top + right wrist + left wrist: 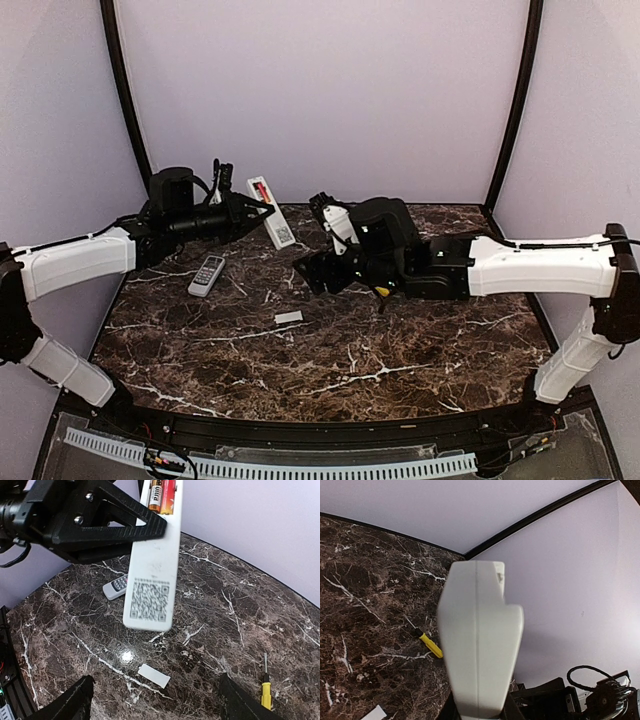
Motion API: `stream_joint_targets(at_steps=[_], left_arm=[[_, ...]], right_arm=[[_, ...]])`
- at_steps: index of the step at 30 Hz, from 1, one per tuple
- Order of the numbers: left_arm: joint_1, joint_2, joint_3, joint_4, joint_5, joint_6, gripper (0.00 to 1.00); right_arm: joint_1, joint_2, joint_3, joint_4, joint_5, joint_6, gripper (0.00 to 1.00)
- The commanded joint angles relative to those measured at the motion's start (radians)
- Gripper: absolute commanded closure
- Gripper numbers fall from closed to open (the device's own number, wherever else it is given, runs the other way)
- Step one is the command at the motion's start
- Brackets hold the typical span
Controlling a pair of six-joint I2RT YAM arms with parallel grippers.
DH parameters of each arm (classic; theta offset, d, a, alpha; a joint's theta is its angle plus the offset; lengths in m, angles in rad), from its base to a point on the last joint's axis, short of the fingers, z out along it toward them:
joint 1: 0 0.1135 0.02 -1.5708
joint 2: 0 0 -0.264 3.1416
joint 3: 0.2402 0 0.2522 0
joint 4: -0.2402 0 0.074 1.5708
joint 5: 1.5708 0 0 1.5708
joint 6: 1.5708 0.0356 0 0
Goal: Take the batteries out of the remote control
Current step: Pass from the right arm to the left, then pick up the screwdriver from the center of the board.
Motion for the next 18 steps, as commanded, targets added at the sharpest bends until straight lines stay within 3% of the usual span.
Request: stream_joint_targets(at_steps=[1, 10, 14, 18], left_arm=[[0.114, 0.016, 0.082, -0.122, 0.179, 0.128, 1.00], [0.186, 0.120, 0.267, -0.512, 0.385, 0.590, 1.00], [0.185, 0.134, 0.320, -0.647, 0.473, 0.703, 0.98], [0.185, 0.137, 0.334, -0.745, 0.475, 0.773, 0.97]], right_arm=[[-0.069, -0.055, -0.029, -0.044, -0.002, -0.008, 0.22], [-0.300, -0.051, -0.061, -0.179, -0.165, 0.046, 0.37], [-0.401, -0.008, -0.065, -0.224, -0.238, 0.045, 0.41], [-0.473, 0.055, -0.057, -0.256, -0.270, 0.023, 0.44]])
